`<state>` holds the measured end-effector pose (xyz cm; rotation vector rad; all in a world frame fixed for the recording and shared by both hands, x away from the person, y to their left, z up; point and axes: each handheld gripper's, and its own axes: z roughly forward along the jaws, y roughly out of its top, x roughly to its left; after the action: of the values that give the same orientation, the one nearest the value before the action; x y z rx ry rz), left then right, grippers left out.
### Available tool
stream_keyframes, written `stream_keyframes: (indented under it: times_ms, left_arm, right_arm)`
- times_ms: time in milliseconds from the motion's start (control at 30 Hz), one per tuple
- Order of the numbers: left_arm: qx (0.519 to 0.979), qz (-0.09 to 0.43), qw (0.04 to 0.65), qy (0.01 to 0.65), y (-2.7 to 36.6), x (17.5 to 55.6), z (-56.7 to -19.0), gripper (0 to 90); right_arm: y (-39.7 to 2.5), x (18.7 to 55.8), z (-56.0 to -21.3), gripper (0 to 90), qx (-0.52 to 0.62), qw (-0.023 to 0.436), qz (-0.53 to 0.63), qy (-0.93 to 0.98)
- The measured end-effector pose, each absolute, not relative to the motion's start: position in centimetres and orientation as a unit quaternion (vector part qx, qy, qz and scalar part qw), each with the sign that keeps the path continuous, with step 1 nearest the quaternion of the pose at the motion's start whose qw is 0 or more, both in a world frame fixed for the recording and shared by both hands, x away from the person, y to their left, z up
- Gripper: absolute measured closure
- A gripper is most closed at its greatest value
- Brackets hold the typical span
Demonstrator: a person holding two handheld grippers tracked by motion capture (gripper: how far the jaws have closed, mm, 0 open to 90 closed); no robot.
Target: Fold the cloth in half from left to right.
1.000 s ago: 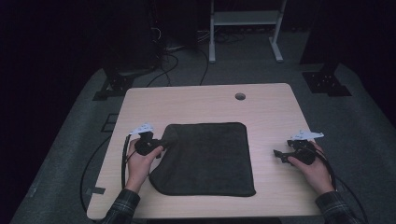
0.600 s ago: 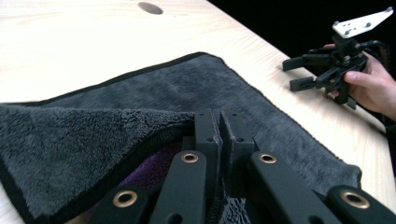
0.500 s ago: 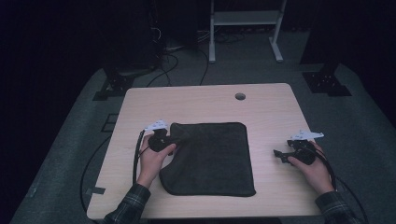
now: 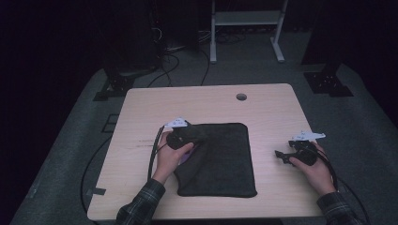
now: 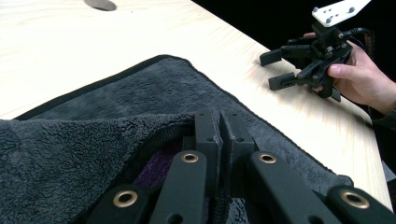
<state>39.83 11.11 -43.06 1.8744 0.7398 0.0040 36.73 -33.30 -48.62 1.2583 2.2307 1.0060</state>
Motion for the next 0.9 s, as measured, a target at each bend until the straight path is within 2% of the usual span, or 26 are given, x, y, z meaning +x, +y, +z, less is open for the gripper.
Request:
stream_keyframes:
  times_ms: [900]
  left_arm:
    - [0.808,-0.036,0.516,0.281,2.7,42.1,-44.4,86.6]
  right_arm:
    - [-33.3,36.7,-48.6,19.8,0.449,0.194,0.359,0.795]
